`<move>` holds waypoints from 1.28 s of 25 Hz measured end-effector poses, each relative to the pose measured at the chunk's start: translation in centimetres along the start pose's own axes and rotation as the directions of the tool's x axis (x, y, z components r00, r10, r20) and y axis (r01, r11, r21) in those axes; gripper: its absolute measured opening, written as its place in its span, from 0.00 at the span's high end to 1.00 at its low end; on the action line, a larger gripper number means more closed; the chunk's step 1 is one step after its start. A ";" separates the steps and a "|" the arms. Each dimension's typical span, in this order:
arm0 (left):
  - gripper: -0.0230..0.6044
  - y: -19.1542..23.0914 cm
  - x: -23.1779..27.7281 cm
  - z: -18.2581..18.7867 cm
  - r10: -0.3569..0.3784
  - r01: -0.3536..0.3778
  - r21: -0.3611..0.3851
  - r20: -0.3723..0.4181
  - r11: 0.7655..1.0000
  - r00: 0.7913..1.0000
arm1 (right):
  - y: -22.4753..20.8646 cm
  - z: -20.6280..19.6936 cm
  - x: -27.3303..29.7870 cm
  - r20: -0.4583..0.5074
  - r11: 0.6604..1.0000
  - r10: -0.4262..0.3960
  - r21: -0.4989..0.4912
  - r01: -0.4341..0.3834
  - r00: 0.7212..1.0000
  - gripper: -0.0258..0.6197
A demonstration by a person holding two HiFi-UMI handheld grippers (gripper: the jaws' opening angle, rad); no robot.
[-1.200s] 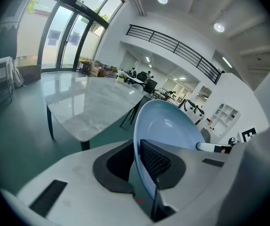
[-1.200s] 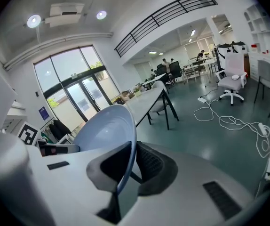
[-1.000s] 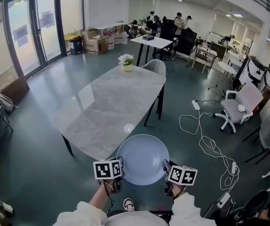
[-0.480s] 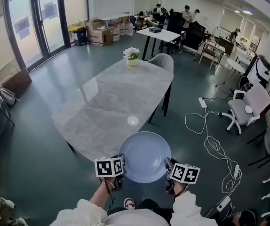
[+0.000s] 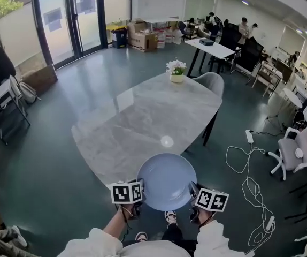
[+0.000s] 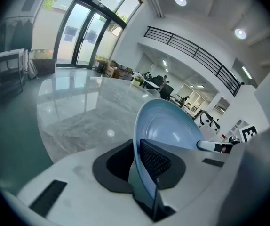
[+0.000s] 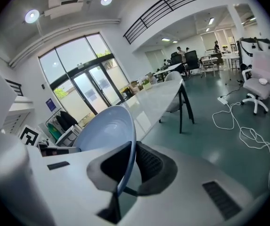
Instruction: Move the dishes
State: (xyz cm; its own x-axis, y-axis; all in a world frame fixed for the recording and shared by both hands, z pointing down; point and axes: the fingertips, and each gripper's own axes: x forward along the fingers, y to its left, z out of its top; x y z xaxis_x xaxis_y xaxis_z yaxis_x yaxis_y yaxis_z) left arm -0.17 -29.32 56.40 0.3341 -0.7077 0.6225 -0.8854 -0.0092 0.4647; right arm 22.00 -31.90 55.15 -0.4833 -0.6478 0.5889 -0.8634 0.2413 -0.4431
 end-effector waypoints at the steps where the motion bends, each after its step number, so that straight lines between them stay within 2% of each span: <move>1: 0.91 0.3 0.4 0.3 0.016 -0.016 -0.022 0.007 1.000 1.000 | 0.1 0.7 0.8 -0.012 1.000 0.016 -0.016 -0.017 1.000 0.83; 9: 0.91 1.8 3.3 3.2 0.154 -0.140 -0.166 0.074 0.976 0.985 | -0.1 6.4 7.8 -0.127 0.980 0.144 -0.119 -0.159 0.981 0.84; 13: 0.91 2.6 3.4 3.7 0.220 -0.193 -0.235 0.092 0.953 0.971 | 0.7 8.1 10.7 -0.190 0.961 0.196 -0.158 -0.226 0.962 0.84; 16: 0.91 4.2 2.6 3.7 0.286 -0.245 -0.292 0.105 0.924 0.952 | 2.5 8.2 13.1 -0.249 0.938 0.244 -0.184 -0.293 0.937 0.84; 24: 0.91 8.7 -1.9 2.0 0.476 -0.367 -0.472 0.133 0.802 0.869 | 9.6 6.5 18.0 -0.417 0.833 0.362 -0.257 -0.490 0.834 0.84; 32: 0.91 11.7 -8.0 -2.6 0.642 -0.436 -0.643 0.115 0.629 0.758 | 17.4 1.9 19.8 -0.585 0.687 0.420 -0.294 -0.664 0.693 0.84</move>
State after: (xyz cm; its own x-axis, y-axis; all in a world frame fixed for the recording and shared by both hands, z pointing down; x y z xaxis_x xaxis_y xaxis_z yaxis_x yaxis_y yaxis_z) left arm -12.33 -21.91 58.53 -0.3526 -0.6237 0.6976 -0.4950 0.7570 0.4265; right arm -2.33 -41.86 57.84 -0.7826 0.0752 0.6179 -0.3147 0.8087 -0.4970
